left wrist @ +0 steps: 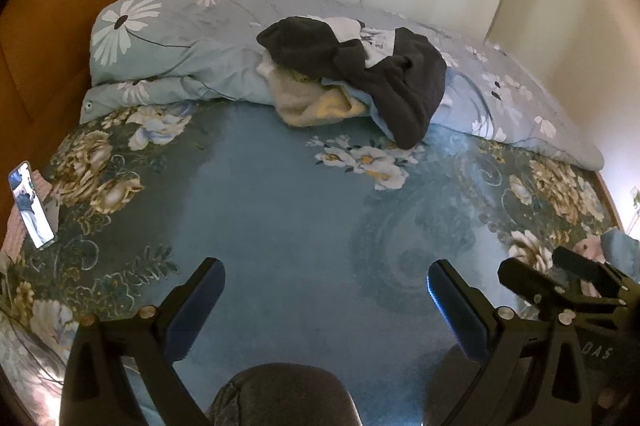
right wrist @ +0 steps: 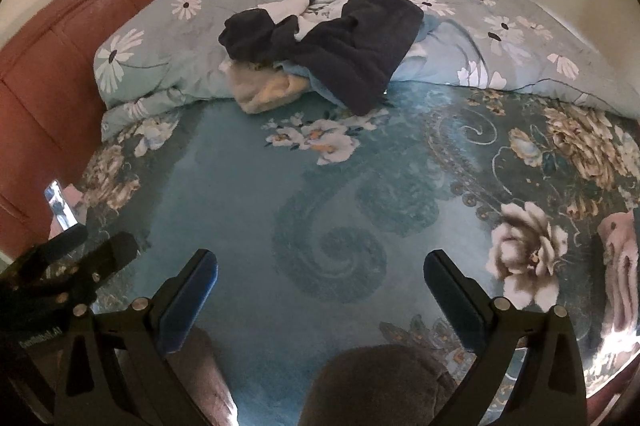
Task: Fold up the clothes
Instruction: 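Move both grippers toward the clothes pile on the pillow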
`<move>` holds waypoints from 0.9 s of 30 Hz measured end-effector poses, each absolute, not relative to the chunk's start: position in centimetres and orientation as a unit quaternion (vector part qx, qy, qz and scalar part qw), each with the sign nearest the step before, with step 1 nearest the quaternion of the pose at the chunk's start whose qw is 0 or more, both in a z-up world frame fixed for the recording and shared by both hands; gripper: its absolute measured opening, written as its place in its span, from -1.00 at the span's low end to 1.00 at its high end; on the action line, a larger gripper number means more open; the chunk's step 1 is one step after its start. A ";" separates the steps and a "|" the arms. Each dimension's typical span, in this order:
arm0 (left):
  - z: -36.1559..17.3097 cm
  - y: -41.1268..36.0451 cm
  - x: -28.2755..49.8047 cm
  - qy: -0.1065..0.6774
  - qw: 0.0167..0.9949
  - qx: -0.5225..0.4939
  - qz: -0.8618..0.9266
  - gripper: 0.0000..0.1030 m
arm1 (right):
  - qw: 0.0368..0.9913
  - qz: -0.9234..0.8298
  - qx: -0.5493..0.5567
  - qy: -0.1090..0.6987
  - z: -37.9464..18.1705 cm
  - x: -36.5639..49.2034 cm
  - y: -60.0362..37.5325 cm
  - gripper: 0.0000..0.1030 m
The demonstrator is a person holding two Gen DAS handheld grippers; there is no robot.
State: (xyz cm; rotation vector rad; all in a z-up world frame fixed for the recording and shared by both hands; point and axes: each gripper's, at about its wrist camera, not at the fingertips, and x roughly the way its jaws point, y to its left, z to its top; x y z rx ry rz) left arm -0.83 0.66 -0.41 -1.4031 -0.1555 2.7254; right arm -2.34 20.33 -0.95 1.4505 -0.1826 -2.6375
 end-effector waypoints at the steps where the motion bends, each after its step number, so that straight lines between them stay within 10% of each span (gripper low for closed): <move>1: -0.4 0.9 -0.9 -0.047 0.034 -0.458 0.887 1.00 | 0.064 -0.874 0.477 -0.059 -1.0 -2.4 20.5 1.00; 27: -3.6 1.9 -9.0 -0.049 -0.020 -0.493 0.869 1.00 | 0.067 -0.860 0.501 -0.074 -6.5 -9.9 25.1 1.00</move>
